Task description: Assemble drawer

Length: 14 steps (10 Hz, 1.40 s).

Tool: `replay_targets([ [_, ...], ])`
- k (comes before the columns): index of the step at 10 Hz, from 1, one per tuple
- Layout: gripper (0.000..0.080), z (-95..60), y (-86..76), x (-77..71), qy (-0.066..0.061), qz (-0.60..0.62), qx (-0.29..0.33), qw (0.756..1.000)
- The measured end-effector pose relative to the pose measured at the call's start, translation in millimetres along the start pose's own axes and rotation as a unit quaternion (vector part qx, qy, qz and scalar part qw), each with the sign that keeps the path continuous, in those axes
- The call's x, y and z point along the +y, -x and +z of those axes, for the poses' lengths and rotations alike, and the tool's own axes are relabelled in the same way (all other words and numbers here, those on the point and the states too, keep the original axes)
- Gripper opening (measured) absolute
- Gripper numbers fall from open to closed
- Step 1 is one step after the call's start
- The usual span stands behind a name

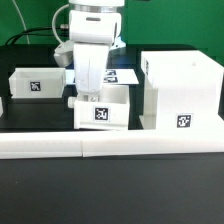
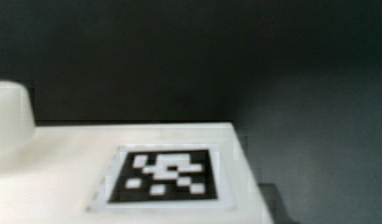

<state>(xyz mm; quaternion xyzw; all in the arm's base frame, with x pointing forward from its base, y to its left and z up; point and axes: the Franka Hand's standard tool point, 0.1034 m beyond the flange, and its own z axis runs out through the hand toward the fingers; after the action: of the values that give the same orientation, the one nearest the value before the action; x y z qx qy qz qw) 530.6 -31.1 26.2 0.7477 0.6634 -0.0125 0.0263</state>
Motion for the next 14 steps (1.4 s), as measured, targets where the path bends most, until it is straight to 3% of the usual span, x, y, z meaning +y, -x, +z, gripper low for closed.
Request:
replay_targets([
  [3,0.0042,1.3,0.8,-1.1,-0.003,0.005,0.000,1.000],
  [4,0.0042,0.4,-5.7,1.4,-0.006,0.004,0.000,1.000],
  [7,0.0042,4.6,-12.2,7.3,-0.026,-0.014,-0.002,1.000],
  [10,0.0042,5.6,-10.7,7.0,-0.025,-0.007,-0.002,1.000],
  [11,0.0042,5.8,-11.6,8.9,-0.012,-0.004,0.000,1.000],
  [12,0.0042,6.4,-14.9,7.3,-0.014,-0.006,0.000,1.000],
  [14,0.0042,5.4,-19.3,9.9,-0.006,0.006,0.001,1.000],
])
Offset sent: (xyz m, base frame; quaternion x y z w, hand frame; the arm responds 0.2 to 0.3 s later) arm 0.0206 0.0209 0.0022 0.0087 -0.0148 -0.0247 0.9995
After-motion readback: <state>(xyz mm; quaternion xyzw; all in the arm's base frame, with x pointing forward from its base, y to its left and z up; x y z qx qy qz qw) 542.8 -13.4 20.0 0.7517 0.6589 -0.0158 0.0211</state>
